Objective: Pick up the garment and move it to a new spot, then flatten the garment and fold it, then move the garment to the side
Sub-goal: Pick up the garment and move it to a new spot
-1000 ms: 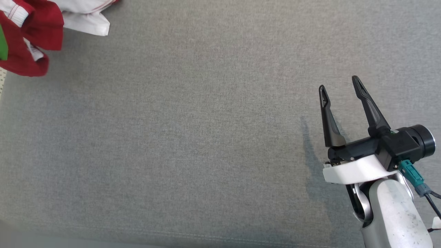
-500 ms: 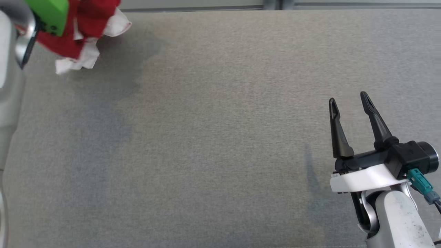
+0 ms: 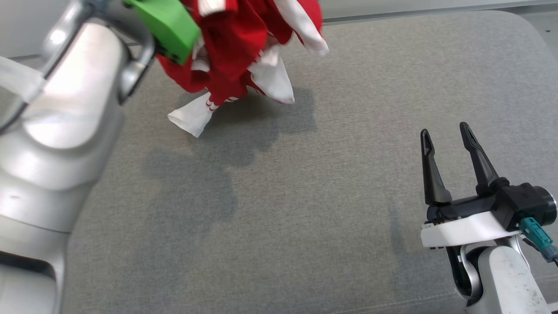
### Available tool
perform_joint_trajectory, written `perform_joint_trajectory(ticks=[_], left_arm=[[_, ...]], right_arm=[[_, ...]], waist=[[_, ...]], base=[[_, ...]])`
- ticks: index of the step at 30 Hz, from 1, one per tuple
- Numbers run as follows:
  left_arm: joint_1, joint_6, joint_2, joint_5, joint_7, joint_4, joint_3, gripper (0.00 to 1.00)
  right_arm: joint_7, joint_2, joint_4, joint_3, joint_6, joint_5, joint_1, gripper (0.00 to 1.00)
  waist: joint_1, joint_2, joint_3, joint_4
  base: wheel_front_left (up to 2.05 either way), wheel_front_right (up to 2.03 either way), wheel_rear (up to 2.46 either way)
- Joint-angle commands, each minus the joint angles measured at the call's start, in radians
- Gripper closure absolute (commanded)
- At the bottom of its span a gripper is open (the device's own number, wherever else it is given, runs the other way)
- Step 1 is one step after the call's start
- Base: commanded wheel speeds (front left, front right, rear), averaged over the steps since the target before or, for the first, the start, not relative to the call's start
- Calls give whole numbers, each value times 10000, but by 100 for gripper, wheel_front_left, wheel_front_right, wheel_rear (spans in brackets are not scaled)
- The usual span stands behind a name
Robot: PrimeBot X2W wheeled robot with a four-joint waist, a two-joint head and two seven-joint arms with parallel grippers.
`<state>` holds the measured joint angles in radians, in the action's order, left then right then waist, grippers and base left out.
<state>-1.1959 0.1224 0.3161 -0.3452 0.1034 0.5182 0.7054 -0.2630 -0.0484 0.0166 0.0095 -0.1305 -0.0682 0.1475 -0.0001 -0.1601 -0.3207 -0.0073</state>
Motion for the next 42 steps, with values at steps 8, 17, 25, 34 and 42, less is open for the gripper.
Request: perform_joint_trajectory(ticks=[8,17,25,34,42], left_arm=[[1478,-370,-1200,-297,227,-238,672,100],[3139,-707,-1972,-429,781,1476,1357,100],[3754,-734,-2422,-691,1212,2923,1571,100],[4057,-802,-2639,-1108,1552,3754,1652,100],[4518,-914,-2658,-1727,1621,2627,1731,0]], right_arm=[[-39,-35,3,28,-4,-196,-193,0],[-38,-35,45,23,-4,-216,-5,0],[-38,-37,28,125,-4,-252,171,0],[-38,-35,-75,40,-4,-245,215,0],[-38,-35,-161,-9,-4,-184,18,0]], waist=[[1,1,-52,-651],[1,1,-529,-1209],[1,1,-865,-1436],[1,1,-844,-1410],[1,1,-450,-1071]], base=[[0,0,0],[0,0,0],[0,0,0],[0,0,0],[0,0,0]])
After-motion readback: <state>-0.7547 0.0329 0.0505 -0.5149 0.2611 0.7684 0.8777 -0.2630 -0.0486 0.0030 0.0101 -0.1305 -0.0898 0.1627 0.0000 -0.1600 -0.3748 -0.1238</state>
